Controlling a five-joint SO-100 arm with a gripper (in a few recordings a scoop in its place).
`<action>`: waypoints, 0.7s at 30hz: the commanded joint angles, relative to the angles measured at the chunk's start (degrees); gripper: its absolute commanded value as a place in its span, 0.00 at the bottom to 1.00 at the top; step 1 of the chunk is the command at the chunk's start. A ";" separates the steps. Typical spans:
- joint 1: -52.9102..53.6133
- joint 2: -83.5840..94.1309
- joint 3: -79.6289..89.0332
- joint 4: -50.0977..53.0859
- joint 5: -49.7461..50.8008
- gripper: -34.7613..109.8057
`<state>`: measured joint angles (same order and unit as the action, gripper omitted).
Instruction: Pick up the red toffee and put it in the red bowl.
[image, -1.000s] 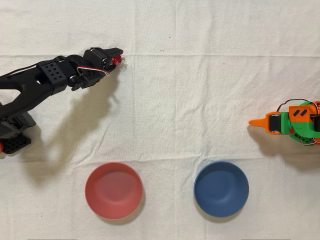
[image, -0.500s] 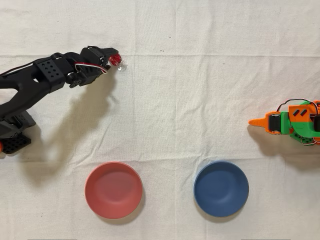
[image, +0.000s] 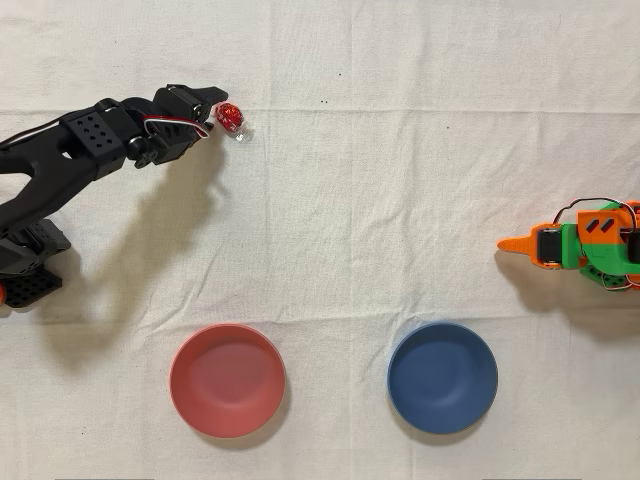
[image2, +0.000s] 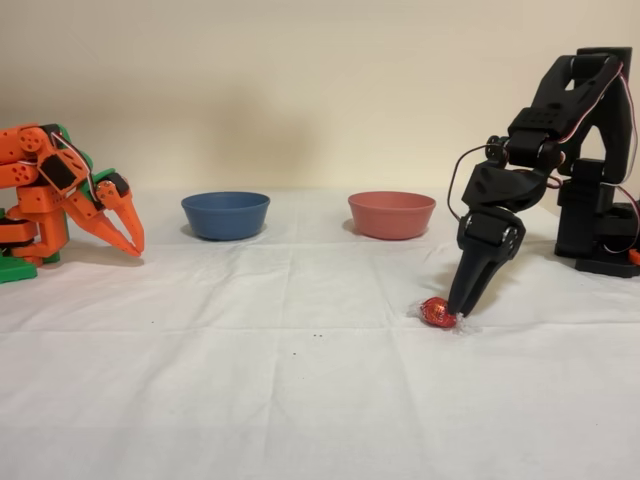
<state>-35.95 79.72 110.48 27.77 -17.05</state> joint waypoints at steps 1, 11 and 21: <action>0.79 0.79 -3.87 -0.53 -1.49 0.39; 2.20 -2.99 -9.32 0.26 -2.99 0.39; 2.20 -4.22 -8.96 -0.62 -3.08 0.30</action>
<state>-33.05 74.18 103.71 27.77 -19.69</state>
